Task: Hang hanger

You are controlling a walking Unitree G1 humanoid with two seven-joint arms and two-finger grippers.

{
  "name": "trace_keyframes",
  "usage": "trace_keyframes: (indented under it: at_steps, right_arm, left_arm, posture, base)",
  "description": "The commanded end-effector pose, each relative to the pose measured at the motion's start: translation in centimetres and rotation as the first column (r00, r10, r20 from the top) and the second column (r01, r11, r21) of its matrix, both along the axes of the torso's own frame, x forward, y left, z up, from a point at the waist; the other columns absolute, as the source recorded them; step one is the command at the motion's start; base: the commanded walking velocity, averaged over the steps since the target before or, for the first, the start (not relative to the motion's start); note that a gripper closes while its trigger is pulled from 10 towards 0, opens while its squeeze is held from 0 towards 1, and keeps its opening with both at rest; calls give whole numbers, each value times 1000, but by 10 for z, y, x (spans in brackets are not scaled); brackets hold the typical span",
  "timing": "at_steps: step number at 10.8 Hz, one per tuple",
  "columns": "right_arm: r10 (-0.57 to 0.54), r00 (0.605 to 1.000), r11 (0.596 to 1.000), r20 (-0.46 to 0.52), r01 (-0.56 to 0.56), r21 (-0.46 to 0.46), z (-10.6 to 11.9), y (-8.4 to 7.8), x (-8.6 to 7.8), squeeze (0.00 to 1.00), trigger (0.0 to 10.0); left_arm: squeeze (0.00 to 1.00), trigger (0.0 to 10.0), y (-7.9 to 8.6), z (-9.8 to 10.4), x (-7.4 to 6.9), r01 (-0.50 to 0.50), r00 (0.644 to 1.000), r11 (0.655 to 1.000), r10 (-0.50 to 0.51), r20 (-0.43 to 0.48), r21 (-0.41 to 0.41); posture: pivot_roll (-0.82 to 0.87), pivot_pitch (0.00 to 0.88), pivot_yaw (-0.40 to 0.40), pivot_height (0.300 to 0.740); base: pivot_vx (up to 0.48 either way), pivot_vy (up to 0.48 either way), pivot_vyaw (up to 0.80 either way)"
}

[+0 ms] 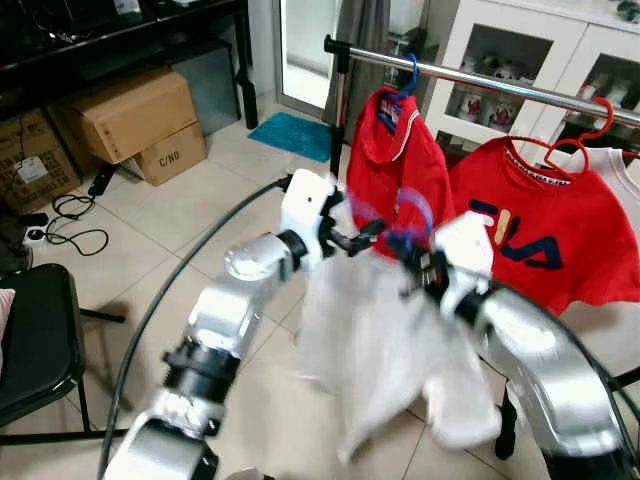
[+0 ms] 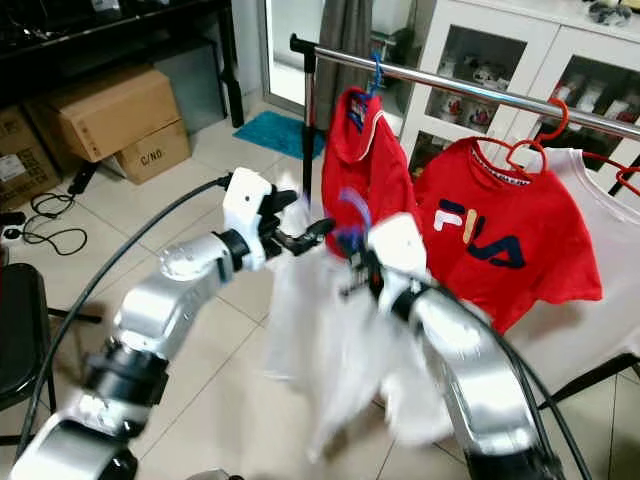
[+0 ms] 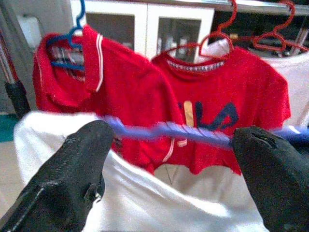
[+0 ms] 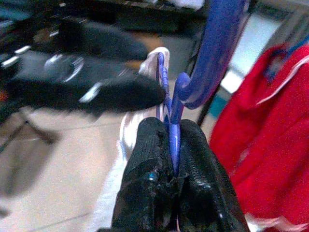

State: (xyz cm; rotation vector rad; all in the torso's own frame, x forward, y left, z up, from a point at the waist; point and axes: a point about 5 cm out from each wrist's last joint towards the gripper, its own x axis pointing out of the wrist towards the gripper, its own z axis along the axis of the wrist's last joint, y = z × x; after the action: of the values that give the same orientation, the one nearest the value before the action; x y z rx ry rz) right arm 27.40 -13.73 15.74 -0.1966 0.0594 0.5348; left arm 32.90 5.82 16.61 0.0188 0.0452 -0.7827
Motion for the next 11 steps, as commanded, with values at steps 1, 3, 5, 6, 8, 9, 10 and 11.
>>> trace_keyframes:
  at_steps: [1,3,5,6,8,9,10,11]
  right_arm:
    - [-39,996,999,79,40,-7,10,-3,6,0,0]
    - [4,995,1000,104,-6,21,14,2,10,0,0]
    - [53,990,998,132,-55,14,16,5,10,0,0]
    - [55,985,998,162,-54,-12,17,4,11,0,0]
    - [76,980,997,186,-68,-47,18,4,11,0,0]
    - [77,978,996,194,-68,-53,18,3,11,0,0]
    - [77,977,997,199,-71,-33,18,2,11,0,0]
    - [83,975,996,206,-78,-33,19,1,11,0,0]
  left_arm:
    - [616,10000,-1,-1,-2,-39,999,998,38,27,44]
    - [35,10000,2,-6,6,-160,987,983,158,37,90]
    - [0,10000,7,-2,18,-233,972,971,231,31,62]
    - [0,10000,2,6,22,-200,980,980,200,18,-7]
    - [0,10000,-4,9,25,-190,982,982,190,7,-23]
    - [0,10000,-6,8,27,-204,979,979,204,0,-25]
    - [0,0,-7,8,27,-204,979,978,204,-5,-32]
    - [0,0,-7,6,28,-216,976,976,216,-13,-31]
  posture:
    - [-53,0,-3,740]
    - [-54,0,-14,740]
    - [-57,0,-19,740]
    - [-61,0,-21,740]
    - [-70,0,-17,740]
    - [-71,0,-16,740]
    - [-74,0,-16,740]
    - [-76,0,-15,740]
  base:
    - [0,0,0]
    - [0,0,0]
    - [0,0,0]
    - [0,0,0]
    - [0,0,0]
    - [0,0,0]
    - [0,0,0]
    - [0,0,0]
